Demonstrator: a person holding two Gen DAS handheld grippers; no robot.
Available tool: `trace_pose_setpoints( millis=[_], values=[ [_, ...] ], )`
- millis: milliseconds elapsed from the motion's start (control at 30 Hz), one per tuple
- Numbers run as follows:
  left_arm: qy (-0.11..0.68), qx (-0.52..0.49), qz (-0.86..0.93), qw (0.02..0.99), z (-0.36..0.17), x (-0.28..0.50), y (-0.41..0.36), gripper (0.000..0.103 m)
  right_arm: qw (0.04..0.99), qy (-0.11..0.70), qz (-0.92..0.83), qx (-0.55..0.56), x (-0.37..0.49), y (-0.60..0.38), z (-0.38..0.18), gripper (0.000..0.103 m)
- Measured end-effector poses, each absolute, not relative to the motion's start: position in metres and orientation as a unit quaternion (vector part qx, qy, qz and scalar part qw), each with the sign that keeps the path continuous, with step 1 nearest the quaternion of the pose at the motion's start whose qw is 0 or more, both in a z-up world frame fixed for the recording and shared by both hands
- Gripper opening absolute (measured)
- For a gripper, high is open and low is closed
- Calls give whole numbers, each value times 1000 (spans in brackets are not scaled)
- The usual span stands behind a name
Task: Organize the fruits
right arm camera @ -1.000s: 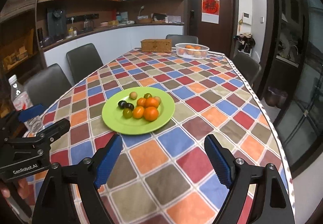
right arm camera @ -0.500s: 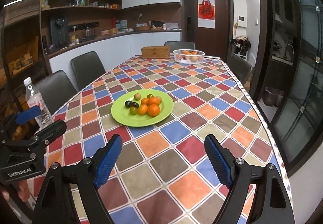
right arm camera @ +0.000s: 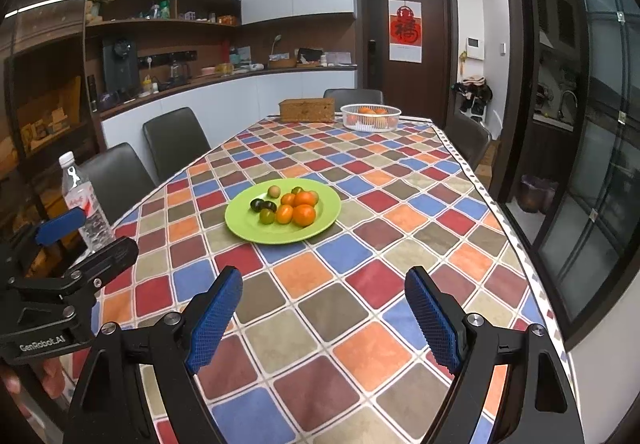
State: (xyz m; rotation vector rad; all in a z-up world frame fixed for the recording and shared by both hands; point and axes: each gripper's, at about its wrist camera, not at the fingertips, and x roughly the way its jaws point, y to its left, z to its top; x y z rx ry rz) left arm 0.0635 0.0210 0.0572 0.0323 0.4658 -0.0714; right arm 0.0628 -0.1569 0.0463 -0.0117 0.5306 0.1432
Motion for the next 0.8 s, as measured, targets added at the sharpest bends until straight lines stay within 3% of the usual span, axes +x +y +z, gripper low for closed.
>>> trace_pose_setpoints(
  millis=[800],
  values=[
    [217, 11, -33, 976, 70, 42, 18, 103, 967, 249, 58, -5, 42, -163, 52, 84]
  ],
)
